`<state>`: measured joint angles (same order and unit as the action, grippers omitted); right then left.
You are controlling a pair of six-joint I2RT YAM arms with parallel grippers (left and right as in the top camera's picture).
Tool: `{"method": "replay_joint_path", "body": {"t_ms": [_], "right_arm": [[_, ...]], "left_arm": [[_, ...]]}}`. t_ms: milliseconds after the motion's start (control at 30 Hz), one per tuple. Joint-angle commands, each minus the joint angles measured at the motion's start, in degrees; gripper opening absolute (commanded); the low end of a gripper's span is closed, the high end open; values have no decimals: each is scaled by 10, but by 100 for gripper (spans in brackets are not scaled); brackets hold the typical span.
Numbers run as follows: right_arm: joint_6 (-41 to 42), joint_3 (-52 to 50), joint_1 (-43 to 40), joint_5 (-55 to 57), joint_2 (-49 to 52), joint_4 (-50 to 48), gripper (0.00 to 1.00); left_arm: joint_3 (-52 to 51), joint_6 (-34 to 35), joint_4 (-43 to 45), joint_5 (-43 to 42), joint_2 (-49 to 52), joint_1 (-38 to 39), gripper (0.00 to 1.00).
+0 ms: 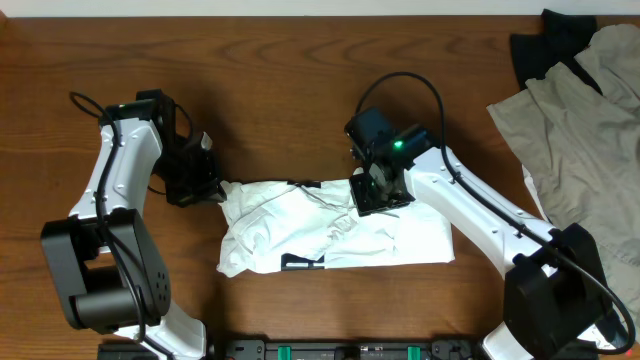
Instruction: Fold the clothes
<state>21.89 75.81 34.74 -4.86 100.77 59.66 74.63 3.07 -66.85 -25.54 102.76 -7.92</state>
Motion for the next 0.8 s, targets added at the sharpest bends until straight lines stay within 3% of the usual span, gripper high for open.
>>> {"method": "replay_joint_path", "body": {"t_ms": [0,200,433,633,767], "right_arm": [[15,10,0,60,1,18,46],[12,8,2,75,1,31,42],[25,-37,1,137,3,-20,28],[25,-110,2,133,3,-99,26],[1,-145,6,61,3,-126,24]], "left_arm": [[11,2,-1,-4,-11,-1,6],[11,2,-1,-4,-11,-1,7],[11,2,-1,-4,-11,-1,6],[11,2,-1,-4,-11,-1,6],[11,2,-1,-4,-11,-1,6]]}}
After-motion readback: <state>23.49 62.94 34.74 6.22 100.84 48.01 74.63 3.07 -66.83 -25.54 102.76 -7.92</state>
